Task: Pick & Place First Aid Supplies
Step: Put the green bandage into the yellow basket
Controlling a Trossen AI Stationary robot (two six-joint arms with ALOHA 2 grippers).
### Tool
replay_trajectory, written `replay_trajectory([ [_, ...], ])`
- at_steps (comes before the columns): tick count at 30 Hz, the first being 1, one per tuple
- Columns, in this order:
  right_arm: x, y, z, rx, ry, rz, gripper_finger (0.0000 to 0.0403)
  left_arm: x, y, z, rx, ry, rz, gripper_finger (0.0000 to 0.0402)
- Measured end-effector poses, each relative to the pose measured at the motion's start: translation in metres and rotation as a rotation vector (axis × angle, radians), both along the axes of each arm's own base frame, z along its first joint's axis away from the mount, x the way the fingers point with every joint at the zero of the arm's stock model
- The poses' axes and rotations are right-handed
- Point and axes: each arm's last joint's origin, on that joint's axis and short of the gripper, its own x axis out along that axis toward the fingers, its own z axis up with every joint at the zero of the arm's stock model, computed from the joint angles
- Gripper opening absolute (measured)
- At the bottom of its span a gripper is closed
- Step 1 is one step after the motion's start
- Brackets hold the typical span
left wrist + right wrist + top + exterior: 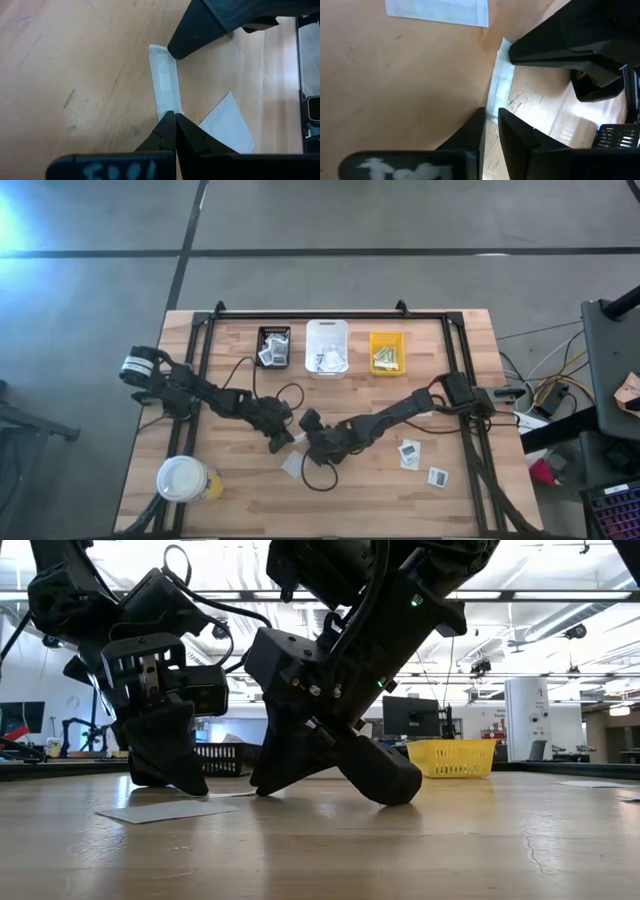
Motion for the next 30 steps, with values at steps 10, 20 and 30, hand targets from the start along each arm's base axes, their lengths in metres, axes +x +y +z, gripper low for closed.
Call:
replay_trajectory([
  [10,0.0,0.0,-0.003,-0.011,0.012,0.016,0.0052,0.003,0.0,0.002,0.001,-0.02,-0.026,0.0],
  [20,0.0,0.001,-0.011,-0.022,0.017,0.028,0.0052,0.009,-0.001,0.007,0.002,-0.06,-0.046,0.0],
  [30,0.0,0.006,-0.011,-0.013,0.02,0.056,0.0026,0.011,0.007,0.009,0.004,-0.091,-0.057,0.0],
])
